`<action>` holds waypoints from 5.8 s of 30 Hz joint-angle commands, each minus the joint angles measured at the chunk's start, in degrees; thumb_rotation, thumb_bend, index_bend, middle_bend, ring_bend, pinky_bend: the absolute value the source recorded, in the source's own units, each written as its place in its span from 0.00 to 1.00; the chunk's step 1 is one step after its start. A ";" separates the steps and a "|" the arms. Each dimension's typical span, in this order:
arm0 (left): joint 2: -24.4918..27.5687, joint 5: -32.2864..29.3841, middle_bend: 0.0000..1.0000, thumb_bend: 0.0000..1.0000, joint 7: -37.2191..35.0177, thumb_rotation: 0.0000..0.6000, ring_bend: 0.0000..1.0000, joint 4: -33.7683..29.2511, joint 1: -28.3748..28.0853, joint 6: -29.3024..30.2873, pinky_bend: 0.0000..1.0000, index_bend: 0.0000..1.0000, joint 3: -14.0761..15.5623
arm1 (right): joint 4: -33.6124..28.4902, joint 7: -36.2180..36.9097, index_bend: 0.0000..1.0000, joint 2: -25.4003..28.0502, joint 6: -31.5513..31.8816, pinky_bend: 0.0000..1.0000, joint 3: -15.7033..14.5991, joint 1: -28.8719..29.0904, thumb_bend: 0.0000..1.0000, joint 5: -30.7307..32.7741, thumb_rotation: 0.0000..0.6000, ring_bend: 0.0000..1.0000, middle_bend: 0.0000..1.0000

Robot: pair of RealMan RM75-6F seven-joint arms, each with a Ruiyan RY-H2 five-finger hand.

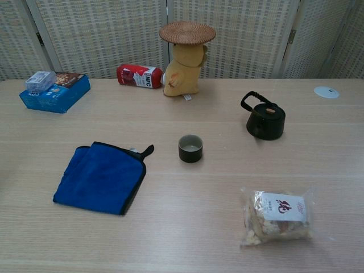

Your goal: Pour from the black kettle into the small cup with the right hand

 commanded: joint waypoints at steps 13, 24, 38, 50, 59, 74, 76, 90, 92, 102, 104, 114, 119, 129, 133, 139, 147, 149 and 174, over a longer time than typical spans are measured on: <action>0.22 -0.04 0.00 0.22 -0.22 1.00 0.00 0.03 0.42 0.59 0.00 0.03 0.07 | -0.62 -0.32 0.06 0.47 -2.12 0.10 0.15 1.30 0.07 0.35 1.00 0.02 0.17; -0.25 -0.52 0.00 0.22 -0.72 1.00 0.00 0.85 0.32 0.17 0.00 0.03 -0.03 | -4.42 -4.20 0.06 2.67 -11.57 0.10 2.30 8.18 0.07 1.82 1.00 0.06 0.19; -0.58 -1.71 0.00 0.22 -0.81 1.00 0.00 1.62 0.45 -0.19 0.00 0.03 -0.23 | -5.43 -6.56 0.07 1.13 -28.73 0.10 8.44 22.52 0.05 8.92 1.00 0.07 0.18; -0.65 -2.40 0.00 0.22 -1.09 1.00 0.00 2.19 0.55 -0.33 0.00 0.03 -0.38 | 0.00 -11.91 0.07 -3.92 -42.71 0.10 11.52 34.35 0.04 21.27 1.00 0.02 0.12; -0.85 -2.73 0.00 0.22 -1.18 1.00 0.00 2.47 0.47 -0.66 0.00 0.03 -0.44 | 8.30 -15.58 0.07 -9.70 -49.30 0.08 11.34 41.79 0.04 31.04 1.00 0.00 0.07; -0.44 -3.86 0.00 0.22 -1.29 1.00 0.00 2.63 0.72 -0.71 0.00 0.03 -0.73 | 23.90 -16.67 0.07 -19.82 -55.40 0.07 10.22 51.09 0.04 40.46 1.00 0.00 0.07; -0.39 -4.02 0.00 0.22 -1.38 1.00 0.00 2.72 0.75 -0.78 0.00 0.03 -0.75 | 25.94 -16.68 0.07 -21.04 -56.13 0.07 9.88 52.04 0.04 41.40 1.00 0.00 0.07; -0.36 -4.92 0.00 0.22 -2.48 1.00 0.00 3.85 1.06 -0.87 0.00 0.03 -0.89 | 34.03 -16.85 0.07 -25.70 -58.35 0.07 7.68 55.60 0.04 45.80 1.00 0.00 0.10; -0.34 -4.94 0.00 0.22 -2.61 1.00 0.00 3.97 1.10 -0.87 0.00 0.03 -0.87 | 34.47 -17.17 0.07 -25.86 -58.46 0.07 7.09 55.83 0.04 46.28 1.00 0.00 0.12; -0.35 -4.77 0.00 0.22 -2.77 1.00 0.00 4.21 1.24 -0.62 0.00 0.03 -0.87 | 35.22 -17.52 0.07 -26.40 -57.64 0.07 5.75 56.31 0.04 48.00 1.00 0.04 0.21; -0.29 -4.75 0.00 0.22 -2.75 1.00 0.00 4.19 1.27 -0.62 0.00 0.03 -0.84 | 34.47 -17.54 0.07 -25.97 -57.07 0.07 5.57 56.15 0.04 47.84 1.00 0.06 0.24; -0.43 -4.45 0.00 0.22 -2.52 1.00 0.00 3.97 1.16 -0.74 0.00 0.03 -0.79 | 29.64 -17.02 0.07 -22.84 -54.18 0.07 5.06 54.58 0.04 46.93 1.00 0.20 0.35; -0.37 -4.33 0.00 0.22 -2.37 1.00 0.00 3.86 1.14 -0.70 0.00 0.03 -0.79 | 26.69 -16.23 0.07 -20.75 -52.62 0.07 5.02 53.41 0.04 45.49 1.00 0.27 0.38; -0.26 -4.11 0.00 0.22 -2.44 1.00 0.00 3.68 1.02 -0.66 0.00 0.03 -0.89 | 16.05 -15.80 0.07 -13.53 -47.17 0.07 4.17 49.79 0.04 41.15 1.00 0.32 0.41; -0.25 -3.96 0.00 0.22 -2.69 1.00 0.00 3.74 0.97 -0.73 0.00 0.03 -0.84 | 11.40 -16.17 0.07 -10.40 -44.48 0.07 3.13 47.75 0.04 39.24 1.00 0.34 0.41; -0.18 -3.69 0.00 0.22 -3.17 1.00 0.00 3.81 1.04 -0.48 0.00 0.03 -0.80 | 5.78 -17.00 0.07 -6.27 -40.63 0.07 1.43 44.59 0.04 36.67 1.00 0.34 0.41; -0.16 -3.24 0.00 0.22 -3.55 1.00 0.00 3.81 1.14 -0.28 0.00 0.03 -0.59 | 1.06 -17.04 0.07 -2.17 -38.49 0.08 -0.17 41.22 0.04 35.49 1.00 0.33 0.37; -0.21 -3.14 0.00 0.22 -3.45 1.00 0.00 3.74 1.08 -0.40 0.00 0.03 -0.53 | 0.92 -17.35 0.07 -1.58 -38.55 0.09 -0.34 40.86 0.04 35.78 1.00 0.30 0.35; -0.09 -2.92 0.00 0.22 -3.05 1.00 0.00 2.38 1.21 -0.52 0.00 0.03 -0.12 | 12.85 -21.39 0.07 -7.82 -46.01 0.09 -2.96 40.96 0.00 39.72 1.00 0.16 0.24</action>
